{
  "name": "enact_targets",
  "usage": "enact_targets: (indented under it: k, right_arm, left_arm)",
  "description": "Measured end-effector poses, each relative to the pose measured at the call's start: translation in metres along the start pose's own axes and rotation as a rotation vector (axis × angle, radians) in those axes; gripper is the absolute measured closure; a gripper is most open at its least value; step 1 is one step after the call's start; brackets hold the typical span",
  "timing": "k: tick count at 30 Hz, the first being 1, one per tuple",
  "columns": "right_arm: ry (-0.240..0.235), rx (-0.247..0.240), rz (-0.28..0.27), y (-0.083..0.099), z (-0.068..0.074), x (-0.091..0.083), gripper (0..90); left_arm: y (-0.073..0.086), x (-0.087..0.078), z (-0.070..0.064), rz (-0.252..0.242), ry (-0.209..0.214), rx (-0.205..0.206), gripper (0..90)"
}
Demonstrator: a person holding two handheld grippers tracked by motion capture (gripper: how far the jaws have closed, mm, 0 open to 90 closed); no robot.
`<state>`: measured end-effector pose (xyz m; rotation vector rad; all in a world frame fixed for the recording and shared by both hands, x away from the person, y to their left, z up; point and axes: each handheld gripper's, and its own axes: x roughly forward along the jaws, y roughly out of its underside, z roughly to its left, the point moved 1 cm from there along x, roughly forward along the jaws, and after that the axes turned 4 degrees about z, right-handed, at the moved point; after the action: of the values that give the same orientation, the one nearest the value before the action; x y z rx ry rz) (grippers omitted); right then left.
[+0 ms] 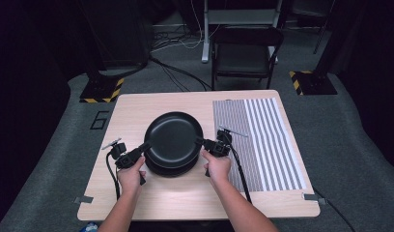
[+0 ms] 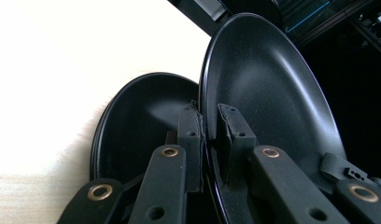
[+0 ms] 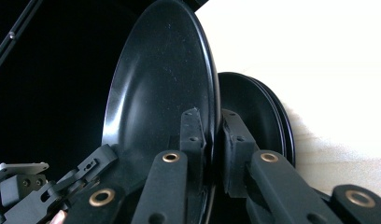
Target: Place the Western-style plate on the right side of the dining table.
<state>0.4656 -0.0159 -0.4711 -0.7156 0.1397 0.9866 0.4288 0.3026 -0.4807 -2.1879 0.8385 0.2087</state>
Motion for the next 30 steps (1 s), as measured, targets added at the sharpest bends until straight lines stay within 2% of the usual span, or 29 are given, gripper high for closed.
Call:
enact_targets:
  k: [16, 30]
  right_arm:
    - [0.001, -0.005, -0.028, -0.007, -0.002, -0.018, 81.2]
    - [0.011, 0.005, -0.066, -0.015, -0.011, -0.04, 81.1]
  left_arm:
    - [0.0, 0.009, -0.018, 0.007, 0.022, 0.021, 80.5]
    - [0.0, 0.022, -0.04, 0.024, 0.046, 0.051, 80.6]
